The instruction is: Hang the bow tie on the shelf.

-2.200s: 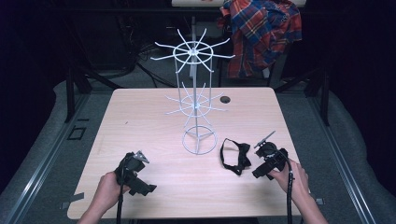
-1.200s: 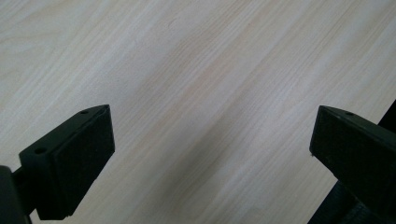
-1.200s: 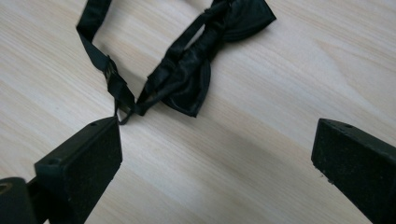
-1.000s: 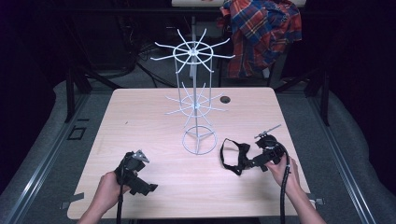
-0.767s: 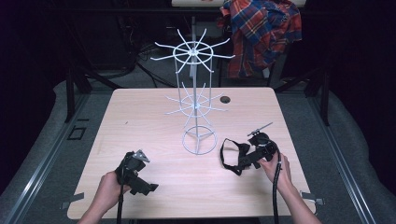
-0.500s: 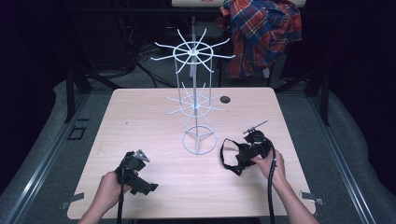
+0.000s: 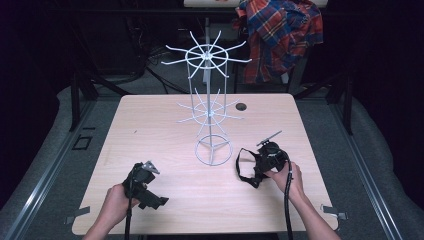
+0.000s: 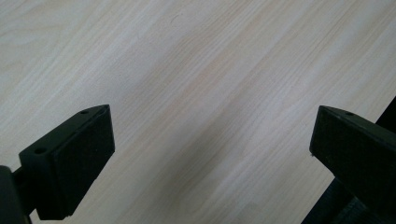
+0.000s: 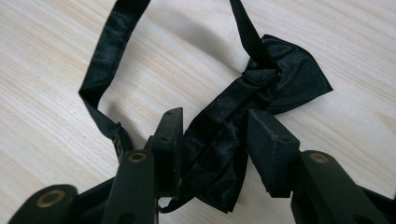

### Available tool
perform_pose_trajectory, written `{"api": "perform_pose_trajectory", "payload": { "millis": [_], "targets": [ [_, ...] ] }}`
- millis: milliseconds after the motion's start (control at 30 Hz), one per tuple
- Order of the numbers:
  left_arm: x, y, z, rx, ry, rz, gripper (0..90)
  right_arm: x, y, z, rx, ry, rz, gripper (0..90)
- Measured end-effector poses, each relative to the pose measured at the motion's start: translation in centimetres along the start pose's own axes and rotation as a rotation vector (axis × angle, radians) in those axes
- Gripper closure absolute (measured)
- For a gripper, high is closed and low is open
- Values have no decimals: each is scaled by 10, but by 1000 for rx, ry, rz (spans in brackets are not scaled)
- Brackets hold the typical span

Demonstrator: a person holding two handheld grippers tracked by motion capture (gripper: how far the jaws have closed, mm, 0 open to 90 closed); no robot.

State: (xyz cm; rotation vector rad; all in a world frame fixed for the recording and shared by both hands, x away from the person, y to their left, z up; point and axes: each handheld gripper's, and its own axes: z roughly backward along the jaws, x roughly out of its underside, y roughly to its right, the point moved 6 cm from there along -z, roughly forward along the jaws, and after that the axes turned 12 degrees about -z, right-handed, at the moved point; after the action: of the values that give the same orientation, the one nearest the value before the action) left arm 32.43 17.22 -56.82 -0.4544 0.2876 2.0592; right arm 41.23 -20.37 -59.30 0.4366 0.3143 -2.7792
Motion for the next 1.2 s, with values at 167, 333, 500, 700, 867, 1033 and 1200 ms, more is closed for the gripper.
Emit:
{"api": "perform_pose_trajectory", "payload": {
  "millis": [167,333,500,700,867,1033,1200],
  "targets": [
    [1,0,0,3,-9,-2,1,2,2,-8,59,-1,3,585],
    [1,-1,-1,4,-10,-1,2,3,1,-8,85,-32,46,645],
    [2,0,-2,9,-16,-2,2,4,0,-8,79,-38,72,731],
    [2,0,-1,6,-17,-2,2,5,1,-8,54,-27,62,767],
    [2,0,-1,7,-16,-1,2,4,0,-6,-4,18,5,782],
    [2,0,-1,7,-16,-1,2,2,4,5,-30,9,8,782],
    [2,0,-1,6,-12,2,2,2,7,13,-50,23,-2,782]
  ]
}}
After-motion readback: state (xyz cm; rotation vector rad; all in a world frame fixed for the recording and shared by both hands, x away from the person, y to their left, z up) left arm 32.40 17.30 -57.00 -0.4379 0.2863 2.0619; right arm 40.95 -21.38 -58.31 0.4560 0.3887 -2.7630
